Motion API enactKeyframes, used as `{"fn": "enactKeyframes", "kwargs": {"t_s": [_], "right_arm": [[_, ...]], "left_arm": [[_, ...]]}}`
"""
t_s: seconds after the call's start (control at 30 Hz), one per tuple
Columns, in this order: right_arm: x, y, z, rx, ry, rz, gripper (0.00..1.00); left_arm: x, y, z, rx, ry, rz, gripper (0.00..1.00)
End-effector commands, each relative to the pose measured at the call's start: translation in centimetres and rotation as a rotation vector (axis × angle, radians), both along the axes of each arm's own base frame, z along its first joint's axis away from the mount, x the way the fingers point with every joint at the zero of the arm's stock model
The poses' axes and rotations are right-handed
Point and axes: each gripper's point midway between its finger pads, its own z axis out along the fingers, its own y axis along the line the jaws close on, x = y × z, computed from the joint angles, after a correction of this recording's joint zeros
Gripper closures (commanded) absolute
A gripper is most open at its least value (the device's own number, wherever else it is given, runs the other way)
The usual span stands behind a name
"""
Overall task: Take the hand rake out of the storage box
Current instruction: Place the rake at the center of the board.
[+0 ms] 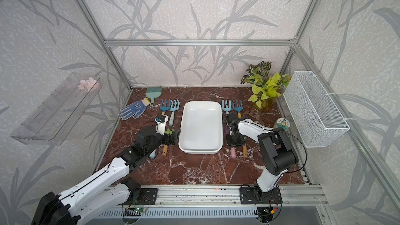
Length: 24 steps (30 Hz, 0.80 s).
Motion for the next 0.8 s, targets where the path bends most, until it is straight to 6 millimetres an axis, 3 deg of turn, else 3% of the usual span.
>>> {"fn": "enactKeyframes", "kwargs": {"t_s": [0.0,0.5,0.57,0.7,0.77], "right_arm": [[-0.6,0.2,-0.2,0.022,0.014,0.003,0.86],[-0.8,0.5,-0.1,0.049,-0.003,0.011,0.80],[-0.6,0.6,0.2,0.058,-0.017,0.013,0.75],[0.2,0.6,2.0,0.068,-0.088,0.022,0.48],[0.7,0.3,3.5,0.056,-0.144,0.026,0.41]], "left_arm": [[0.0,0.0,0.0,-0.003,-0.013,-0.001,0.00],[-0.2,0.1,0.1,-0.003,-0.013,0.001,0.00],[-0.1,0.3,0.2,-0.004,-0.016,0.011,0.00],[0.5,2.0,0.5,0.018,-0.040,0.108,0.00],[1.0,3.3,0.5,0.042,-0.049,0.162,0.00]]}}
